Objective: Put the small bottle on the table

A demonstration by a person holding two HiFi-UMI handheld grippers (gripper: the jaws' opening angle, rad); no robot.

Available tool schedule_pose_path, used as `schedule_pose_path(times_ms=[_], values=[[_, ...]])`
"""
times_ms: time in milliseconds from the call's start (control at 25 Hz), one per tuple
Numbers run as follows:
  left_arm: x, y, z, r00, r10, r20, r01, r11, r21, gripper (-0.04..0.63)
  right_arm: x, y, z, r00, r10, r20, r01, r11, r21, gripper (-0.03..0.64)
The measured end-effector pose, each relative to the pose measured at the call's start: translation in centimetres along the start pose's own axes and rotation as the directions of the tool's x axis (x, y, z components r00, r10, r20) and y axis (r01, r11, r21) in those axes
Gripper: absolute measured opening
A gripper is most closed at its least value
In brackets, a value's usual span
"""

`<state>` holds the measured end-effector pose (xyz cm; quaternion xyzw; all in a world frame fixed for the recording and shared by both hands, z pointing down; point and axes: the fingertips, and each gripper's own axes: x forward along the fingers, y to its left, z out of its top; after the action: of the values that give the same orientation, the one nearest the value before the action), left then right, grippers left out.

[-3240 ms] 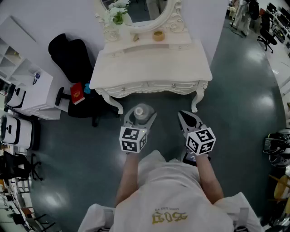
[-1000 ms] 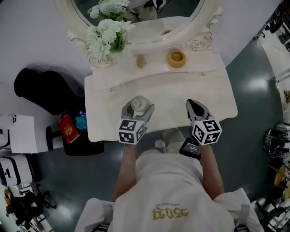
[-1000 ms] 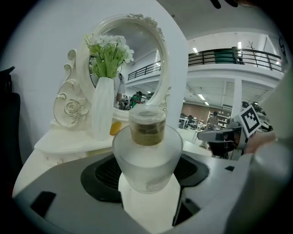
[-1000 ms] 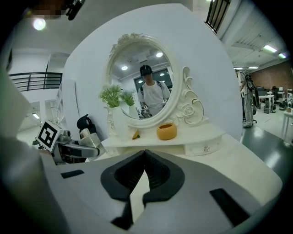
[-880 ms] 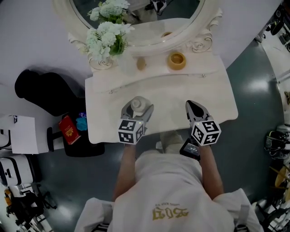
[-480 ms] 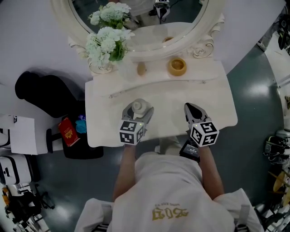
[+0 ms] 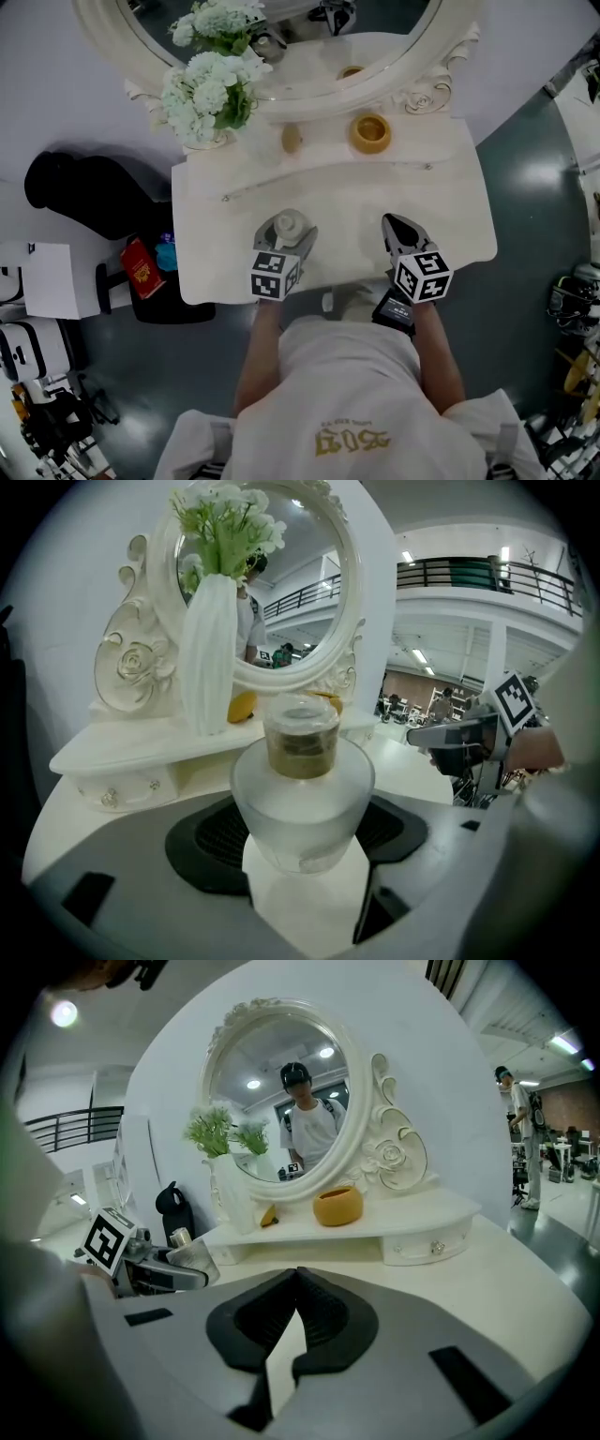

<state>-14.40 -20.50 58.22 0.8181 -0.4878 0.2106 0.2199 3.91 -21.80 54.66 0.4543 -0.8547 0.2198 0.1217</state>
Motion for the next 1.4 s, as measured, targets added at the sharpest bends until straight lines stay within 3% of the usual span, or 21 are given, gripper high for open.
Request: schedule_pose_path(times_ms=[680,1000,1400], values=[[3.9,-0.1,-2.7,0.994,-0.051,-0.102,0.056,0.997,0.056,0.345,1.7,-1.7,-2.6,0.996,-0.03,-0.083,0.032,0.999,0.017,0.012],[5.5,-0.2,-4.0,0.99,-0.045,-0.133,0.059,0.993,0.105,0.345,1.6,-2.4,-3.4,0.994,-0.041,-0.102,0.045,0.998,0.032,0.012],[7.1,-0.3,-4.4,0.99,-0.03,-0.139,0.045,0.993,0.108,0.345,1.9,-3.1,-3.6,0.993,-0.036,-0.113,0.04,0.999,0.034,0.012]])
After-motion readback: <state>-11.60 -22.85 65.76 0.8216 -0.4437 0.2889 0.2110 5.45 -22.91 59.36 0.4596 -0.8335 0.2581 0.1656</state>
